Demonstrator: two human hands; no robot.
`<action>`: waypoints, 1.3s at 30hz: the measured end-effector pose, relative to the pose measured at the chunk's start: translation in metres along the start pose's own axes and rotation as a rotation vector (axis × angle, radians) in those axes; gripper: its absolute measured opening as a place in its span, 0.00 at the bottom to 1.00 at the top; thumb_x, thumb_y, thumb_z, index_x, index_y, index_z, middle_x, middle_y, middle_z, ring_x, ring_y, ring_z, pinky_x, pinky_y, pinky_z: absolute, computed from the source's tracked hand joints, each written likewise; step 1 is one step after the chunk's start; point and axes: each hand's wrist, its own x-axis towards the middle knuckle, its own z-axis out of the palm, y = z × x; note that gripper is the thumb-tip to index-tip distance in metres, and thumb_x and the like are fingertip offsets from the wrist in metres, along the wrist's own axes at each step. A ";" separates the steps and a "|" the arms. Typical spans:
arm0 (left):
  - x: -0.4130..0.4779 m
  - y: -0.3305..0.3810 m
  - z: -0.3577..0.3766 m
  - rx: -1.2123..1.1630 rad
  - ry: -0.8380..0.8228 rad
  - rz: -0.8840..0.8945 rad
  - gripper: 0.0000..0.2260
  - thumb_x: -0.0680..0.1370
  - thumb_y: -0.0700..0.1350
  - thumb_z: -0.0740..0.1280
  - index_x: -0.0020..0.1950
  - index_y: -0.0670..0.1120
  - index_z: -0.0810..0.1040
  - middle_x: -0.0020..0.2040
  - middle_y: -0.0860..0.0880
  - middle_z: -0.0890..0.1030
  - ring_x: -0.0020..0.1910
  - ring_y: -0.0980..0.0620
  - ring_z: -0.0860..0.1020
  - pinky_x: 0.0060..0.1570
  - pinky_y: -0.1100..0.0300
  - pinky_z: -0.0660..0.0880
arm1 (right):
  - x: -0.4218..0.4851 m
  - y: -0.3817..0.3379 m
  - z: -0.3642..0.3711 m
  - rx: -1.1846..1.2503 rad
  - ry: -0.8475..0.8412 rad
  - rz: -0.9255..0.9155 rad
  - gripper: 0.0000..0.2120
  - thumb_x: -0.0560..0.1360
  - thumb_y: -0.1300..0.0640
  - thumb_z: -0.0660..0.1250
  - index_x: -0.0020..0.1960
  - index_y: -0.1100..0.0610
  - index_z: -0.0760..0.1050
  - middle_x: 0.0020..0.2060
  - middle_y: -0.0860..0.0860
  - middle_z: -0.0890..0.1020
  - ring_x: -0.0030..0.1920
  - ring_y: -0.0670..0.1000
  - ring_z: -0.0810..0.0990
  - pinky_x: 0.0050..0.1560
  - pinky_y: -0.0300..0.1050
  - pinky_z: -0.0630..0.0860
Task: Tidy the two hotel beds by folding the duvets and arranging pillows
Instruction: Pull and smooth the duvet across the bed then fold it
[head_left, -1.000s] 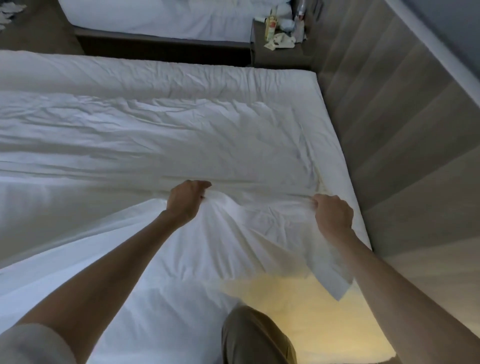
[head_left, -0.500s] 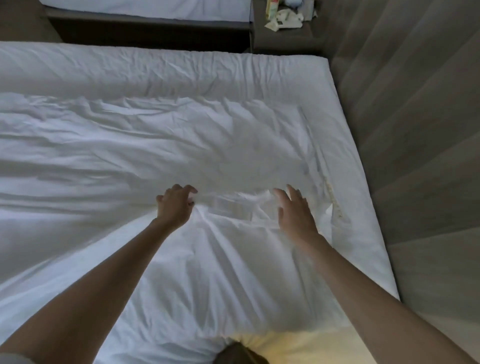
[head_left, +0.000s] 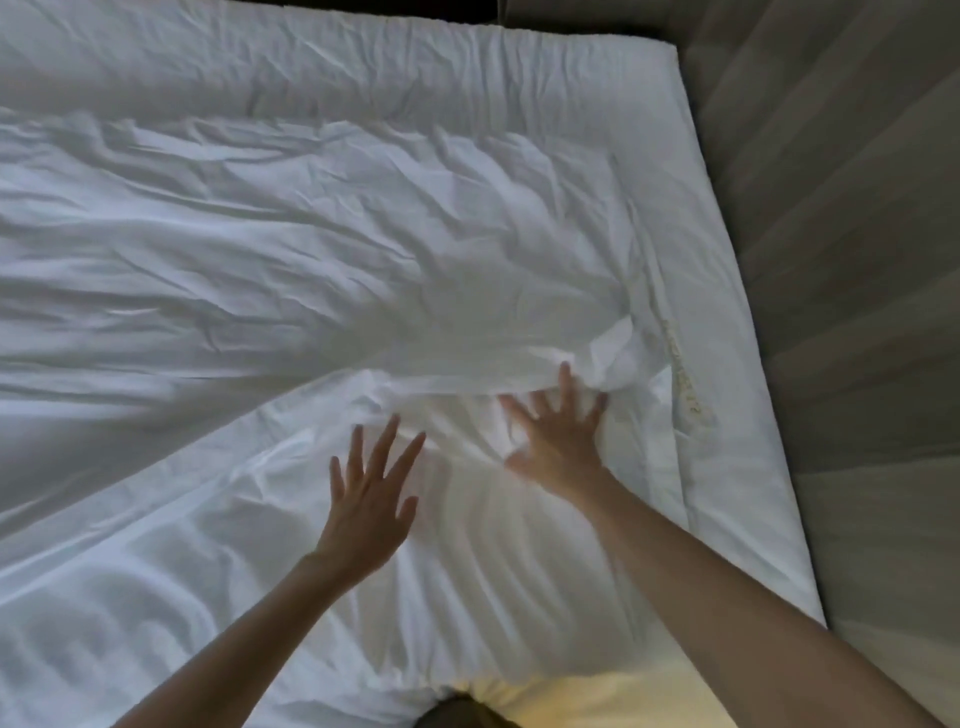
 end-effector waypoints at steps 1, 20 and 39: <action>0.012 -0.001 -0.005 0.023 -0.025 -0.068 0.33 0.80 0.50 0.63 0.79 0.55 0.47 0.80 0.50 0.42 0.77 0.39 0.39 0.70 0.38 0.41 | 0.007 0.010 -0.007 0.019 -0.034 0.103 0.46 0.69 0.41 0.71 0.78 0.41 0.47 0.78 0.49 0.47 0.74 0.65 0.30 0.63 0.80 0.36; -0.058 0.047 -0.112 0.120 0.020 0.007 0.27 0.82 0.52 0.59 0.79 0.54 0.52 0.79 0.50 0.55 0.78 0.46 0.54 0.74 0.47 0.56 | -0.136 -0.032 -0.093 0.230 0.153 0.086 0.29 0.80 0.51 0.59 0.77 0.42 0.53 0.78 0.48 0.53 0.76 0.57 0.53 0.74 0.60 0.52; -0.354 0.076 -0.192 0.146 0.391 0.046 0.27 0.80 0.50 0.64 0.78 0.51 0.60 0.77 0.46 0.60 0.77 0.41 0.56 0.72 0.39 0.58 | -0.401 -0.159 -0.140 0.202 0.375 -0.153 0.28 0.80 0.51 0.60 0.77 0.43 0.54 0.78 0.47 0.55 0.77 0.55 0.53 0.75 0.58 0.52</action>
